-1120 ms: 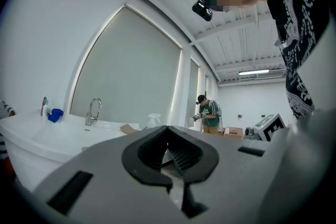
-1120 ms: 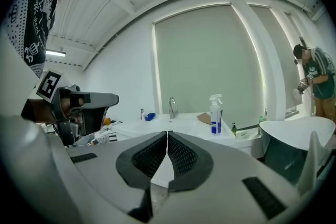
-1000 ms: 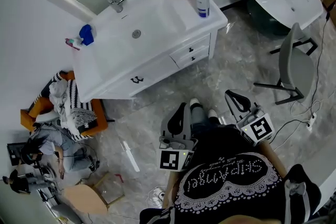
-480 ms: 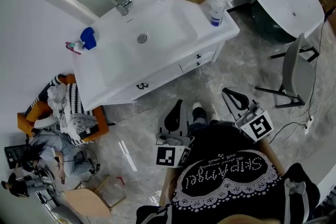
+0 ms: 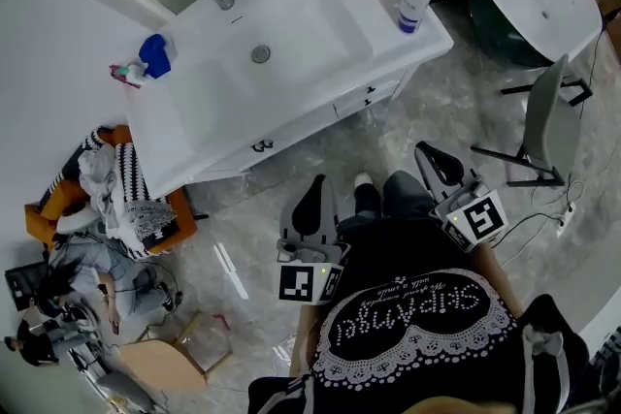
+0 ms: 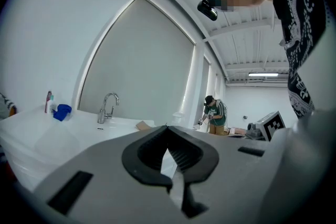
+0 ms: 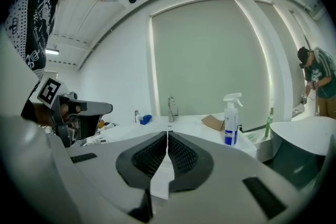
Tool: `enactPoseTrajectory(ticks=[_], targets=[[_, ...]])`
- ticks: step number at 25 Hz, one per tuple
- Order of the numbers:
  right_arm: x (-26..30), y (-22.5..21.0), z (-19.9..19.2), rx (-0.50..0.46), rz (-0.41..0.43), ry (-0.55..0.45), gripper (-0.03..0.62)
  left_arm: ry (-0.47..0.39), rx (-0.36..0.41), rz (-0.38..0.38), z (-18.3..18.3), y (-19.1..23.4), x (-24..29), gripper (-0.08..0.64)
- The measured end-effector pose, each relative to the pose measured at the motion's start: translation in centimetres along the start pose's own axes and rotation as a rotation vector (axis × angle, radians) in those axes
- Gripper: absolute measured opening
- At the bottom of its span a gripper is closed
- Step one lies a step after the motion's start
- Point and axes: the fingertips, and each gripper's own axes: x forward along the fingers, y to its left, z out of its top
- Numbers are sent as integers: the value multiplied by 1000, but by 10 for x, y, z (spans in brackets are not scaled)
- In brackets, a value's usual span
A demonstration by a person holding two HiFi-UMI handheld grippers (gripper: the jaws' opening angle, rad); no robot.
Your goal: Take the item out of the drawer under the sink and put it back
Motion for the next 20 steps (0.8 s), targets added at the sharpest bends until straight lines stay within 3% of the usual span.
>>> enactPoseTrajectory(ticks=[8, 20], targets=[[14, -2, -11, 8, 19, 57, 20, 13, -14, 36, -3, 9, 4, 4], [25, -46, 1, 3, 79, 60, 20, -29, -12, 59, 13, -13, 48, 5]])
